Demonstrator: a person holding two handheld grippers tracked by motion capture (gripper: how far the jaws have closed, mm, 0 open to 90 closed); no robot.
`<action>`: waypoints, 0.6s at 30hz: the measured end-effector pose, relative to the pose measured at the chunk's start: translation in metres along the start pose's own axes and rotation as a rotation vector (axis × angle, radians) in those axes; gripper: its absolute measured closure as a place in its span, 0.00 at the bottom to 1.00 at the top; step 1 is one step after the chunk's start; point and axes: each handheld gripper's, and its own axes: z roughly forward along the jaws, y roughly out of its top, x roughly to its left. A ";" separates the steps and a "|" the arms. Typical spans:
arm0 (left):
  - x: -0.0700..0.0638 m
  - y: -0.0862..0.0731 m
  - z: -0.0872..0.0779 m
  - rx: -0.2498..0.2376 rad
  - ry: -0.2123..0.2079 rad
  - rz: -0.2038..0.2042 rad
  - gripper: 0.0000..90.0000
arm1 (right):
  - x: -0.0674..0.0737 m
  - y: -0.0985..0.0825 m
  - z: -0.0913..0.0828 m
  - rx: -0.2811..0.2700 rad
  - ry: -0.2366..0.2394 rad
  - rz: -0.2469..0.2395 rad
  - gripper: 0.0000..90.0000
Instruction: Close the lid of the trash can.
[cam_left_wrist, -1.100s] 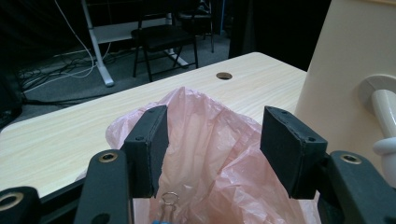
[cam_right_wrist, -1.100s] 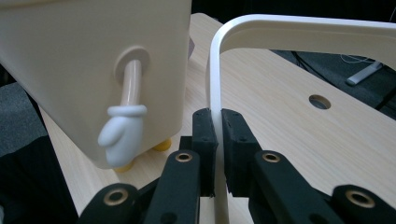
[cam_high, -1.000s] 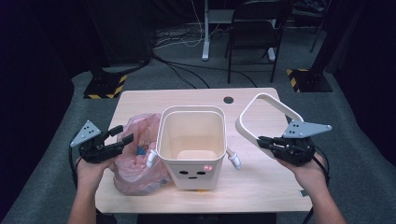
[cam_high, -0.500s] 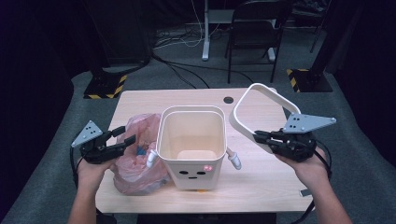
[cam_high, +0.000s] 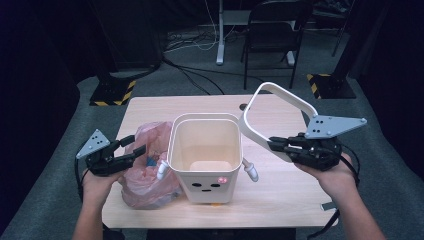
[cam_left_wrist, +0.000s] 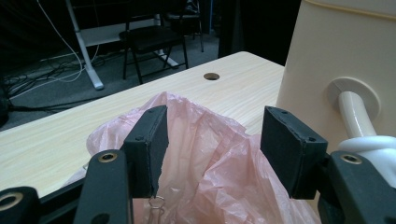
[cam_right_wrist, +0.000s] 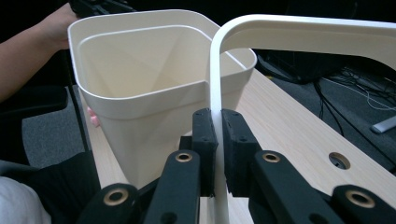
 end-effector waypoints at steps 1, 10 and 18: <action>0.000 0.000 0.000 -0.001 0.000 0.000 0.46 | 0.001 0.002 0.000 0.001 0.003 -0.007 0.94; -0.001 0.000 0.000 0.000 0.002 -0.002 0.46 | 0.013 0.012 0.009 -0.004 0.061 -0.046 0.94; 0.000 -0.001 -0.002 0.001 0.007 -0.001 0.46 | 0.021 0.018 0.019 -0.004 0.101 -0.077 0.94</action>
